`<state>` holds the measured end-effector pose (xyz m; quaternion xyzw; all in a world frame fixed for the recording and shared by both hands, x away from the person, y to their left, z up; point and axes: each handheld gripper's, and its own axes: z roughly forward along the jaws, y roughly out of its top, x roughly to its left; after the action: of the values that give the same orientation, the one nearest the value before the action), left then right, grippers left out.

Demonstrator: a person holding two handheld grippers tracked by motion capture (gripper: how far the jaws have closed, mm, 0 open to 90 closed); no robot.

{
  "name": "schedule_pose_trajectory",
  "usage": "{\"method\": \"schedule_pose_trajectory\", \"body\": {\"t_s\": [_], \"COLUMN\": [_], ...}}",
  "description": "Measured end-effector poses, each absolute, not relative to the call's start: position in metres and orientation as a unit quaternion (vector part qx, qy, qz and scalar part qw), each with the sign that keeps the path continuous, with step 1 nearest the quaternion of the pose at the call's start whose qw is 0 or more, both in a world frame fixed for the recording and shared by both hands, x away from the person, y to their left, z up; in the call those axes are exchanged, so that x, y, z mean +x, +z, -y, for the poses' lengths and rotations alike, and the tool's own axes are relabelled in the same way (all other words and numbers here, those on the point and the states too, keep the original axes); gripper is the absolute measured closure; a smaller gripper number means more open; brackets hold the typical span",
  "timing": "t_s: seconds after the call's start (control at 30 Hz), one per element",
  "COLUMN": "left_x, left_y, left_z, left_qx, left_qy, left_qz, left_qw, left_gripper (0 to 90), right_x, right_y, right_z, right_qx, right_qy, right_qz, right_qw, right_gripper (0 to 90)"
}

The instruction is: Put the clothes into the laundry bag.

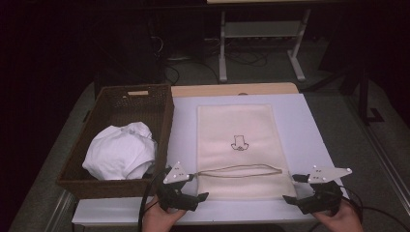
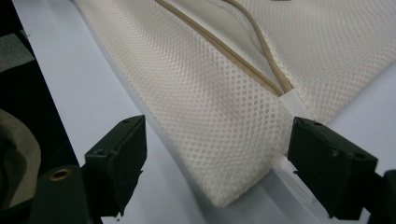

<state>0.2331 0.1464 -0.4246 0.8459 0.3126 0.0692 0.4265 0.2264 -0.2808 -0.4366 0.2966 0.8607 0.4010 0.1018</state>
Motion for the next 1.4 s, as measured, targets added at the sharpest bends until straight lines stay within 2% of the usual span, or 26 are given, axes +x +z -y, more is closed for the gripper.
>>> {"method": "schedule_pose_trajectory", "body": {"t_s": [0.4, 0.83, 1.07, 1.4], "left_x": [0.231, 0.23, 0.229, 0.23], "left_y": [-0.424, -0.42, -0.42, -0.421], "left_z": [-0.15, -0.154, -0.155, -0.153], "left_qx": [0.842, 0.839, 0.838, 0.839], "left_qy": [0.067, 0.07, 0.07, 0.065], "left_qz": [-0.317, -0.315, -0.316, -0.317], "left_qw": [0.432, 0.438, 0.439, 0.437], "left_gripper": [20.2, 20.2, 20.2, 20.5], "right_x": [0.235, 0.268, 0.299, 0.334], "right_y": [-0.424, -0.394, -0.384, -0.395], "right_z": [0.27, 0.227, 0.197, 0.169], "right_qx": [0.284, 0.226, 0.187, 0.159], "right_qy": [0.406, 0.407, 0.385, 0.358], "right_qz": [-0.863, -0.88, -0.9, -0.919], "right_qw": [0.103, 0.092, 0.076, 0.036], "right_gripper": [18.8, 19.2, 25.2, 33.8]}}
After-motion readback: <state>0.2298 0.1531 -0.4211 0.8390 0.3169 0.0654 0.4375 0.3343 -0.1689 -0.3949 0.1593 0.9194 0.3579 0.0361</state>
